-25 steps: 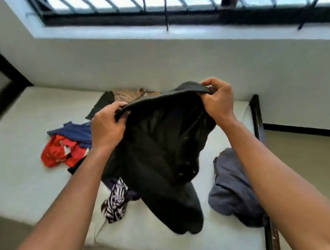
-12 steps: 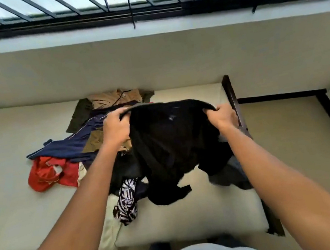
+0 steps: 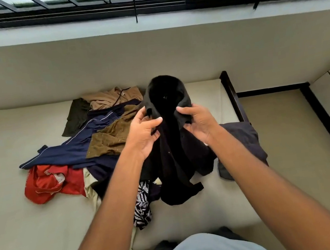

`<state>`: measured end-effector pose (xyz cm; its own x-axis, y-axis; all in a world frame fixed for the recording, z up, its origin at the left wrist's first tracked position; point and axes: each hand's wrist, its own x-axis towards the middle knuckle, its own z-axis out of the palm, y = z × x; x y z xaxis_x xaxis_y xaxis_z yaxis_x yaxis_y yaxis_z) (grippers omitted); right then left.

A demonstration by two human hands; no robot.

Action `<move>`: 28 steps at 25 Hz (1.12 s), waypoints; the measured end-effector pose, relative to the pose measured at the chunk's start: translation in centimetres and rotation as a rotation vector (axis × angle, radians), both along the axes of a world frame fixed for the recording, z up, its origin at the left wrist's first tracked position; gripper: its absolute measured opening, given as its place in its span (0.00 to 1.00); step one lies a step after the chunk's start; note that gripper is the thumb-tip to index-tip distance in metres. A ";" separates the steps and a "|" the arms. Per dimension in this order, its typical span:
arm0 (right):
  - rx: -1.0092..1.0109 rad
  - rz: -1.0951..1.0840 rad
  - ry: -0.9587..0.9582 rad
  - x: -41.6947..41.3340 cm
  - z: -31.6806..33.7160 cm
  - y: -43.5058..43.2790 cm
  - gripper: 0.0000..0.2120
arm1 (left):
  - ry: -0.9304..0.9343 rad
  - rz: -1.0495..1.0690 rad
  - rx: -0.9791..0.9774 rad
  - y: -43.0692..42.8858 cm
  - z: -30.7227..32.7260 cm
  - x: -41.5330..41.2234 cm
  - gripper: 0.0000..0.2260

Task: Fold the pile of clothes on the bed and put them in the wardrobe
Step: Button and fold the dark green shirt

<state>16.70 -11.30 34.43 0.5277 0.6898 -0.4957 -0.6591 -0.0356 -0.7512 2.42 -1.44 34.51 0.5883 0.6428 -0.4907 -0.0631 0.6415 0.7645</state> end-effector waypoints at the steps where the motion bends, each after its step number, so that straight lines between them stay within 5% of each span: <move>1: -0.016 -0.030 -0.025 -0.9 0.2 0.6 0.14 | 0.024 0.022 0.051 -0.3 -0.1 0.4 0.17; 5: -0.024 -0.088 -0.100 -2.8 1.0 1.8 0.08 | 0.137 0.167 0.167 -1.1 -0.9 0.7 0.08; 12: -0.138 -0.087 -0.235 -4.2 -0.2 0.6 0.08 | 0.183 0.194 0.385 -1.2 -3.5 -2.8 0.11; 18: -0.112 -0.074 -0.243 -6.7 -0.5 0.8 0.09 | 0.103 0.190 0.294 -3.5 -2.4 -4.1 0.05; 24: -0.118 -0.036 -0.393 -8.8 0.1 0.7 0.29 | 0.133 0.217 0.274 -4.3 -1.9 -4.6 0.06; 28: -0.111 0.018 -0.417 -8.4 0.3 0.3 0.27 | 0.083 0.106 0.299 -5.1 -1.7 -5.2 0.17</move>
